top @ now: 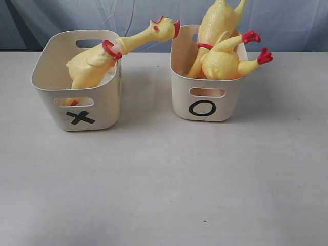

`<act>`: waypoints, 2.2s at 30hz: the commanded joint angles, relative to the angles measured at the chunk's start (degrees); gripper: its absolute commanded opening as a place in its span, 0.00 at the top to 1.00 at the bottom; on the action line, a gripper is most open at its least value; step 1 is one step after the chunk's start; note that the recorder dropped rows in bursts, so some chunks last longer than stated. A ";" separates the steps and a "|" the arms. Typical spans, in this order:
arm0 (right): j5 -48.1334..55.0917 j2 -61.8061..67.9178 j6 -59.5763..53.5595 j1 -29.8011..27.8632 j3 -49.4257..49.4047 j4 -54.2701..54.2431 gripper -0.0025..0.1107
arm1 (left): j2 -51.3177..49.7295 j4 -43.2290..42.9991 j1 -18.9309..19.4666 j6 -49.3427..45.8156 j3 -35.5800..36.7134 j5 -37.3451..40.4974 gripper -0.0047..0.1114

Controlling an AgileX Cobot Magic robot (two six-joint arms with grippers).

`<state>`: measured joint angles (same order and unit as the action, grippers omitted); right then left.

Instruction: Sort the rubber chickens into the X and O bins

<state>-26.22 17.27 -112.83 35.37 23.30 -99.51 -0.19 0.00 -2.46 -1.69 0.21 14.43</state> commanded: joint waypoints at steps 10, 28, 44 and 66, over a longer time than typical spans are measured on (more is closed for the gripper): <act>9.67 -10.55 27.69 -36.02 -10.68 -0.44 0.98 | 0.19 0.00 0.00 0.13 -0.21 -0.73 0.96; 35.13 -15.44 30.82 -35.91 -23.30 -0.44 0.98 | 0.19 0.00 0.00 0.13 -0.21 -0.73 0.96; 34.50 -17.27 41.43 -36.02 -23.30 30.34 0.98 | 0.19 0.00 0.00 0.13 -0.21 -0.73 0.96; 46.87 -17.27 113.98 -36.02 -23.30 101.41 0.98 | 0.19 0.00 0.00 0.13 -0.21 -0.73 0.96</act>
<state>21.68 0.36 3.33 -0.31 0.11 1.49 -0.19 0.00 -2.46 -1.69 0.21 14.43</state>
